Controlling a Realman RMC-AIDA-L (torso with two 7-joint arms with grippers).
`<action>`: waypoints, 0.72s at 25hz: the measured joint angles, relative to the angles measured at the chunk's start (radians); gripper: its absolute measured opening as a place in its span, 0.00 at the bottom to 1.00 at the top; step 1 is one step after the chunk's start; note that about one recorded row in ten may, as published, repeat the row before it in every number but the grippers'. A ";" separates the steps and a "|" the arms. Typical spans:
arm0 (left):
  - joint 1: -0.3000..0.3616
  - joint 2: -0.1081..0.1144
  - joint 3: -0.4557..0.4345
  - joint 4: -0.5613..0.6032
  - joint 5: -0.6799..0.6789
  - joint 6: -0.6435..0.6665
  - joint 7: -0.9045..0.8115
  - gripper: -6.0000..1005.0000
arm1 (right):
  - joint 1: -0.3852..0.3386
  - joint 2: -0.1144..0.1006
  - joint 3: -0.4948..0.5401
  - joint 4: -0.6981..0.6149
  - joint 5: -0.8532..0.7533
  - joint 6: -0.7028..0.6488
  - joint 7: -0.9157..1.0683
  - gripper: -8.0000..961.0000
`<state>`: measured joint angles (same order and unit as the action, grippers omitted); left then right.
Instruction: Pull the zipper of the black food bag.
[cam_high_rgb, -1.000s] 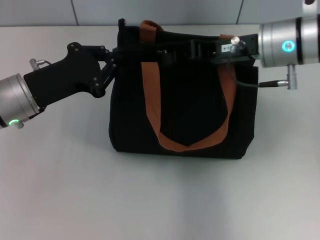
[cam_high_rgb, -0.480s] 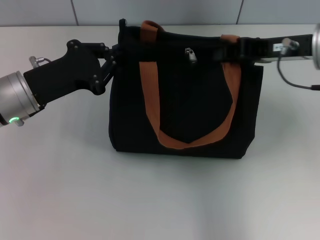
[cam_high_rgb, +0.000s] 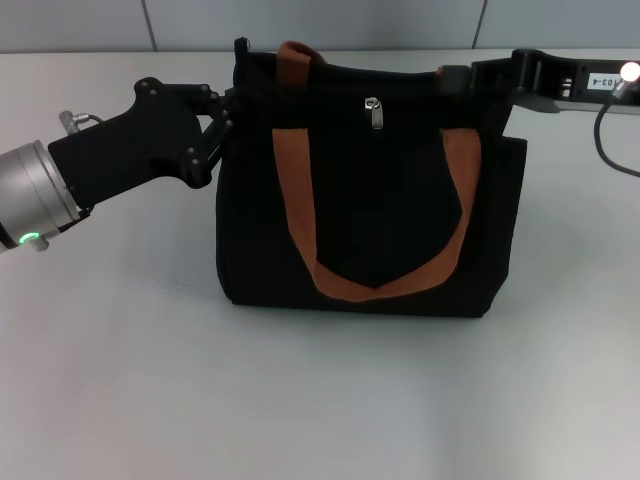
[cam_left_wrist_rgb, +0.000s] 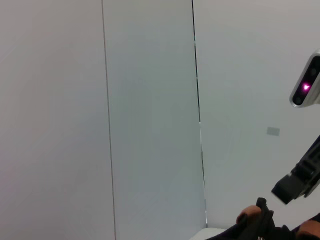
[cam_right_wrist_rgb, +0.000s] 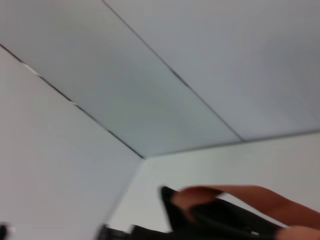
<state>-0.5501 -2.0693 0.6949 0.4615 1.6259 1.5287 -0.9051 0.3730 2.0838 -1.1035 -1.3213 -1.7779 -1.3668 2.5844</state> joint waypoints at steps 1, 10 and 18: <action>0.000 0.000 0.000 -0.001 0.000 -0.001 0.000 0.03 | 0.004 -0.002 0.000 0.023 0.029 -0.008 -0.021 0.08; -0.001 0.001 0.000 -0.001 0.000 -0.002 -0.002 0.03 | 0.134 -0.018 0.030 0.152 -0.083 -0.060 -0.021 0.17; -0.001 0.002 0.000 0.001 0.000 0.003 -0.003 0.03 | 0.210 -0.015 0.029 0.237 -0.115 -0.053 -0.029 0.31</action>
<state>-0.5507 -2.0678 0.6949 0.4629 1.6260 1.5320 -0.9081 0.5832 2.0689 -1.0744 -1.0847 -1.8934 -1.4199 2.5557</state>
